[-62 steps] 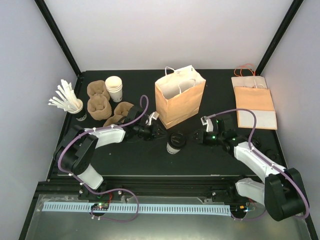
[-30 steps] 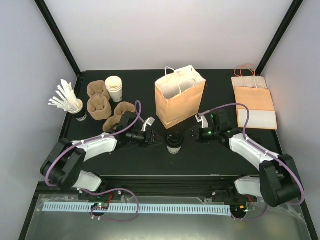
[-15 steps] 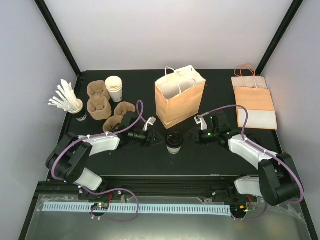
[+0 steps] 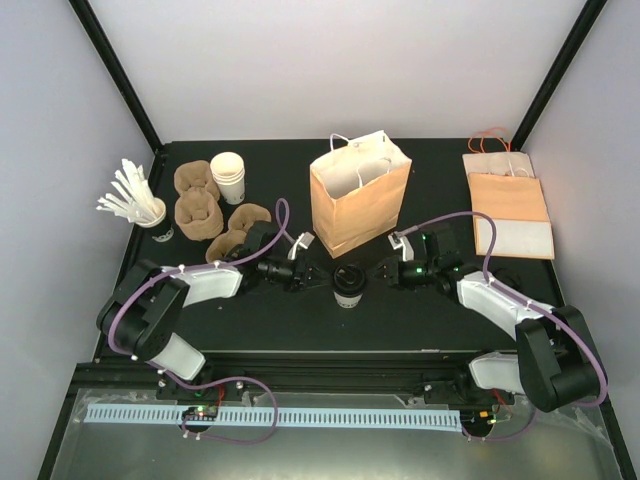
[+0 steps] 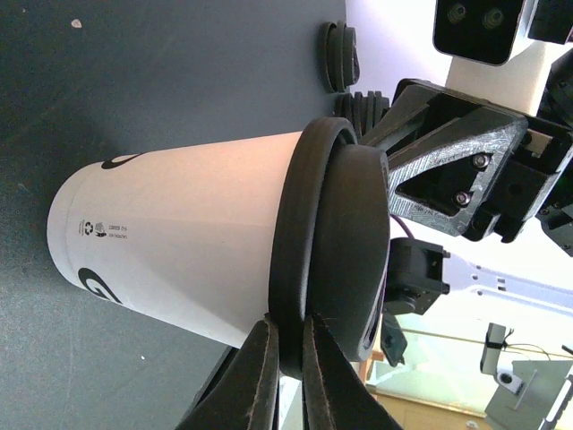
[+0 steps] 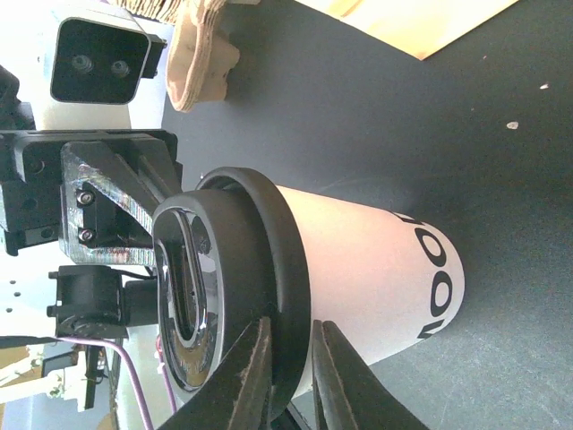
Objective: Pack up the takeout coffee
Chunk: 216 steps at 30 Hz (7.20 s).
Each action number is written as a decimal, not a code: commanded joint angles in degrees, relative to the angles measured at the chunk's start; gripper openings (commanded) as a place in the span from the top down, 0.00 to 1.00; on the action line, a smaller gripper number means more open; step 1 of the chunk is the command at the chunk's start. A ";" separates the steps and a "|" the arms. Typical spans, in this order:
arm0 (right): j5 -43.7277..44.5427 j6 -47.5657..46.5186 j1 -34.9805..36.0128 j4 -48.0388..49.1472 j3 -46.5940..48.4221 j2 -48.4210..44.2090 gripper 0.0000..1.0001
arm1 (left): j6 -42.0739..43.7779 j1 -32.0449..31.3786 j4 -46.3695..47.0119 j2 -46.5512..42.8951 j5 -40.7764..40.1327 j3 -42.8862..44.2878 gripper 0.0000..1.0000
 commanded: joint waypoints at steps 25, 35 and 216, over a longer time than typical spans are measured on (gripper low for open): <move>6.51 -3.57 0.60 -4.24 -3.29 0.04 0.84 | 7.28 -0.43 -6.52 6.12 -7.78 0.11 0.76; 14.90 -10.10 0.67 -18.99 8.82 -4.12 0.73 | 11.22 -0.34 -17.10 -0.91 -11.35 6.11 0.52; 50.92 -18.13 40.39 -22.95 14.54 -33.27 0.58 | 38.78 -2.20 -21.93 -36.66 -5.18 14.25 0.98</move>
